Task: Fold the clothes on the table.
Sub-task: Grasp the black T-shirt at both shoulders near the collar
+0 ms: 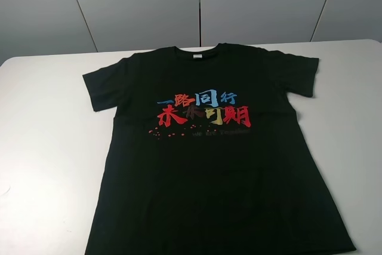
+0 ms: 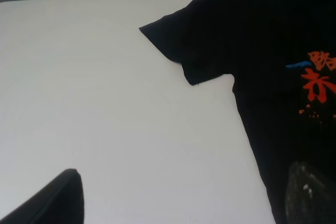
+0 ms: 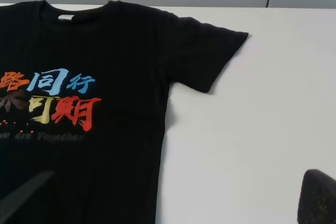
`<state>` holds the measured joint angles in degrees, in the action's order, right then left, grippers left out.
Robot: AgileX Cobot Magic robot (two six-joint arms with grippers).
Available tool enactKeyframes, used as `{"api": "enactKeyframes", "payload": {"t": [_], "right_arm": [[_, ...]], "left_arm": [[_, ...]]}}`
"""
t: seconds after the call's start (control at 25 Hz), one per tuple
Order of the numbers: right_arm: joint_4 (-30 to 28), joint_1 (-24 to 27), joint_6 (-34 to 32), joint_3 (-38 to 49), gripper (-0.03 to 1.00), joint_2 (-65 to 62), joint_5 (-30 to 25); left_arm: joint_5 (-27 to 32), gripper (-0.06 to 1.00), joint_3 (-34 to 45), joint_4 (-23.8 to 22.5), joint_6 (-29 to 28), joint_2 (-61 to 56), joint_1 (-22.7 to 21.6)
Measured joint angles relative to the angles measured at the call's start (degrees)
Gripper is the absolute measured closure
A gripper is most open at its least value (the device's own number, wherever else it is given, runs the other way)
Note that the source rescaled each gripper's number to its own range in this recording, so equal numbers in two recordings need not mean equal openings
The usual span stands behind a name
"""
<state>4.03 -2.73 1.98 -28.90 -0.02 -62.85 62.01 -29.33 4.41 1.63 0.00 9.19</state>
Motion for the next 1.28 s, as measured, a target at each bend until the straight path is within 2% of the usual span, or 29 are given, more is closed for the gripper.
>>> {"api": "enactKeyframes", "payload": {"t": [0.32, 0.84, 1.28], "right_arm": [[1.4, 0.0, 0.0, 0.0, 0.0, 0.0, 0.0], [-0.7, 0.0, -1.2, 0.0, 0.0, 0.0, 0.0], [0.0, 0.0, -0.9, -0.1, 0.0, 1.6, -0.5]], "left_arm": [[0.0, -0.06, 0.0, 0.0, 0.0, 0.0, 0.0], [0.0, -0.06, 0.0, -0.1, 0.2, 0.0, 0.0], [-0.4, -0.06, 0.0, -0.2, -0.1, 1.6, 0.0]]}}
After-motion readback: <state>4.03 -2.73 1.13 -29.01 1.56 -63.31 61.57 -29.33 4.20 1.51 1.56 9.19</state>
